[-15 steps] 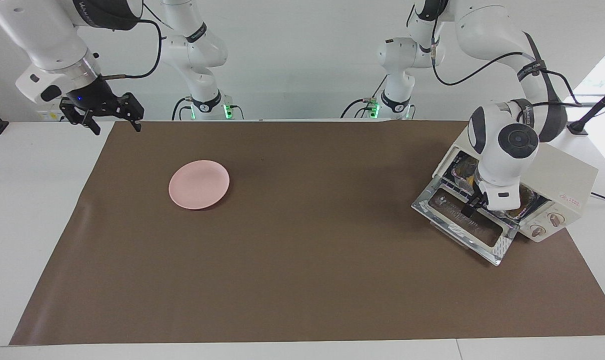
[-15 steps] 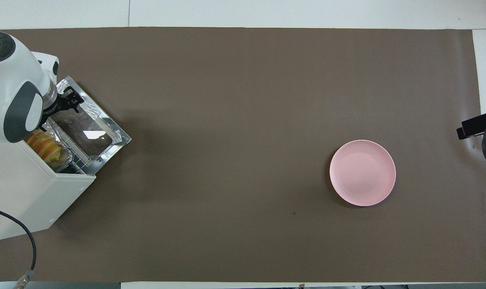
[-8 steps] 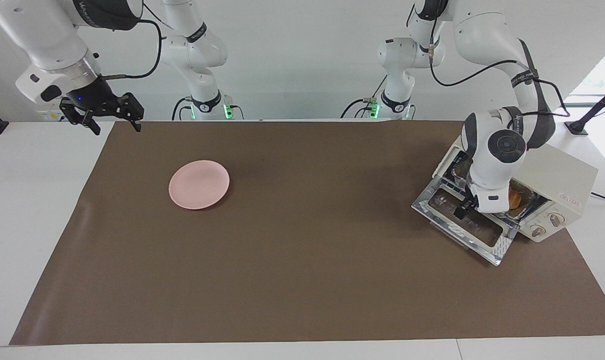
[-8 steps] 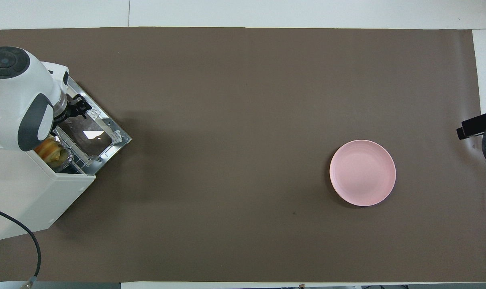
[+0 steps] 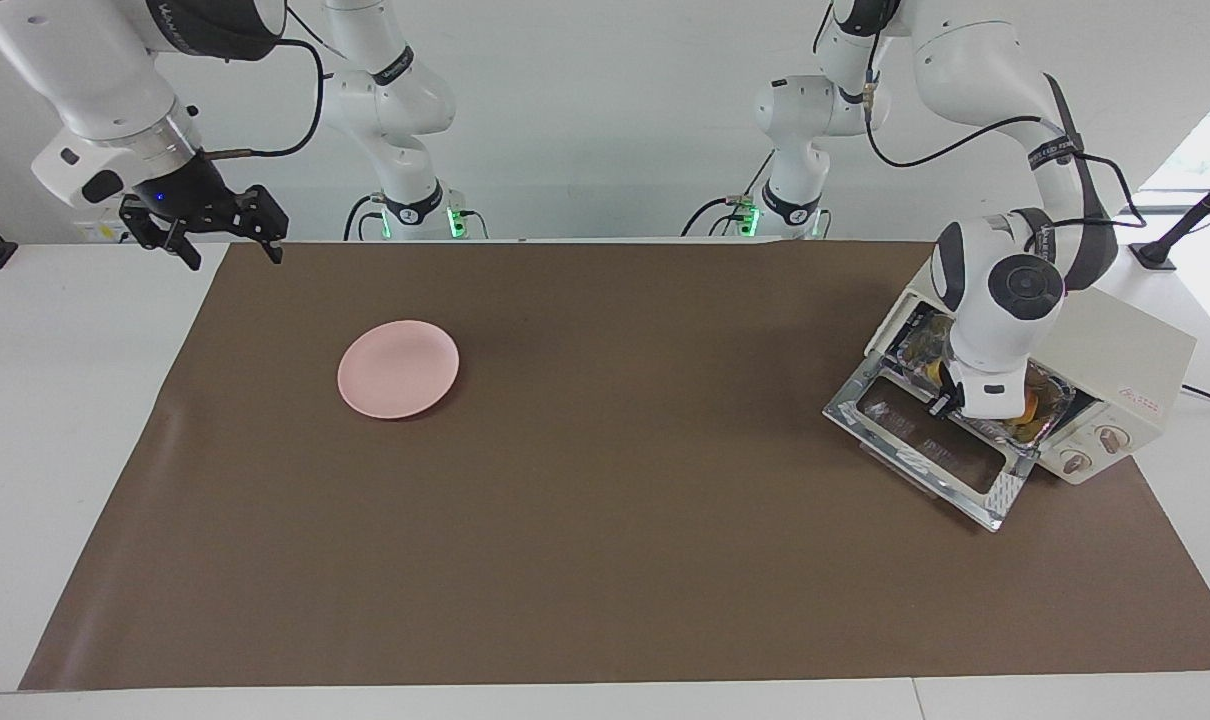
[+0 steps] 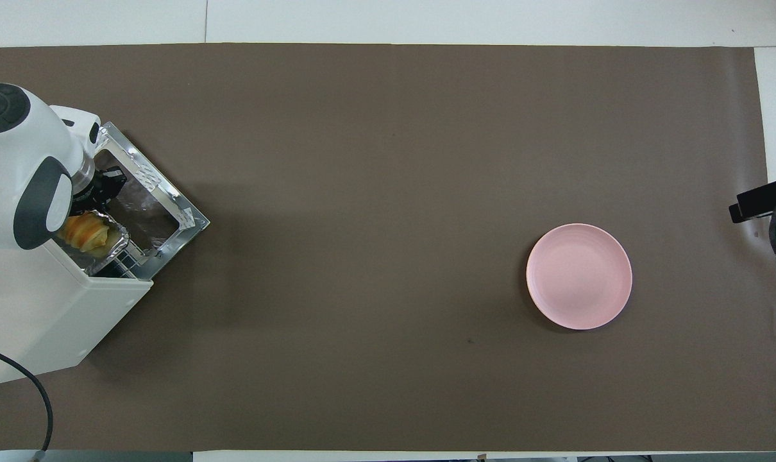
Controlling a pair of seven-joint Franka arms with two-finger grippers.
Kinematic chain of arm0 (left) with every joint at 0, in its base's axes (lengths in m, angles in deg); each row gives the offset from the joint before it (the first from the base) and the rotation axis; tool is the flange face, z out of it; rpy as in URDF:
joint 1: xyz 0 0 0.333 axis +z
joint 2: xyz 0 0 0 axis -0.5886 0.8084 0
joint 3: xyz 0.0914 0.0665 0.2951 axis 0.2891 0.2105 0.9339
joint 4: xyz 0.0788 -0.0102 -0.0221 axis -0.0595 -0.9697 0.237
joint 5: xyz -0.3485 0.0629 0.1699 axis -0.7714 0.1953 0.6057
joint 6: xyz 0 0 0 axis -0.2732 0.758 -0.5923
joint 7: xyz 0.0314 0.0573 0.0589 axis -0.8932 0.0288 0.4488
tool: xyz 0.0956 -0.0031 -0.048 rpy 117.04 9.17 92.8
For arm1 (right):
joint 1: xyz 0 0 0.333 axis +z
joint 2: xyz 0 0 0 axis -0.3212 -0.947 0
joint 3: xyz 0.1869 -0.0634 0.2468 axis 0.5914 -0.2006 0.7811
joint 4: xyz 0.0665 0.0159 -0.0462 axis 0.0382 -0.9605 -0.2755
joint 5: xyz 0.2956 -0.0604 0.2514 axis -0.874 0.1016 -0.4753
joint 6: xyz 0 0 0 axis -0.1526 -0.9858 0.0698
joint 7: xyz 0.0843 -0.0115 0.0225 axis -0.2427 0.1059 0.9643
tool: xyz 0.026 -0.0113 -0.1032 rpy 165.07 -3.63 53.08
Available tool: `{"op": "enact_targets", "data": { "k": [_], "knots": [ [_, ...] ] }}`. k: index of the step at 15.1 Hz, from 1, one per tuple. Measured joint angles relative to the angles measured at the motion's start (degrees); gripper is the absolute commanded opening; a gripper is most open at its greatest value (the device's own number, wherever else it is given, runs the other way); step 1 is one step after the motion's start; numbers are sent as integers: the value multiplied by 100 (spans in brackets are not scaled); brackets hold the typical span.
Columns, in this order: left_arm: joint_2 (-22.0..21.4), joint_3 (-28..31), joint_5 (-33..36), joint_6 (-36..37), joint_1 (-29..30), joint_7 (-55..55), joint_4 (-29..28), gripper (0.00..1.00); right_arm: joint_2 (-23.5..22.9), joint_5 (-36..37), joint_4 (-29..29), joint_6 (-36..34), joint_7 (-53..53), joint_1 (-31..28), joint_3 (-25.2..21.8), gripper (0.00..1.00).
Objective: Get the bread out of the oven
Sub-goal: 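Pull the foil tray out and set it on the table with the left gripper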
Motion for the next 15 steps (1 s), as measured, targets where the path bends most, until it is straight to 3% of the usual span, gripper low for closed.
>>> {"op": "enact_targets", "data": {
  "k": [5,10,12,15],
  "knots": [
    [29,-114,-1,-4,-539,-93,369,0,0,0,0,0,0,-2,-12,100],
    [333,-195,-146,91,-1973,-292,1293,0,0,0,0,0,0,-10,-21,100],
    [611,-265,-564,231,-2585,-293,1767,0,0,0,0,0,0,-10,-21,100],
    [1381,-330,-725,684,-3403,-293,2610,0,0,0,0,0,0,-10,-21,100]
  ]
}}
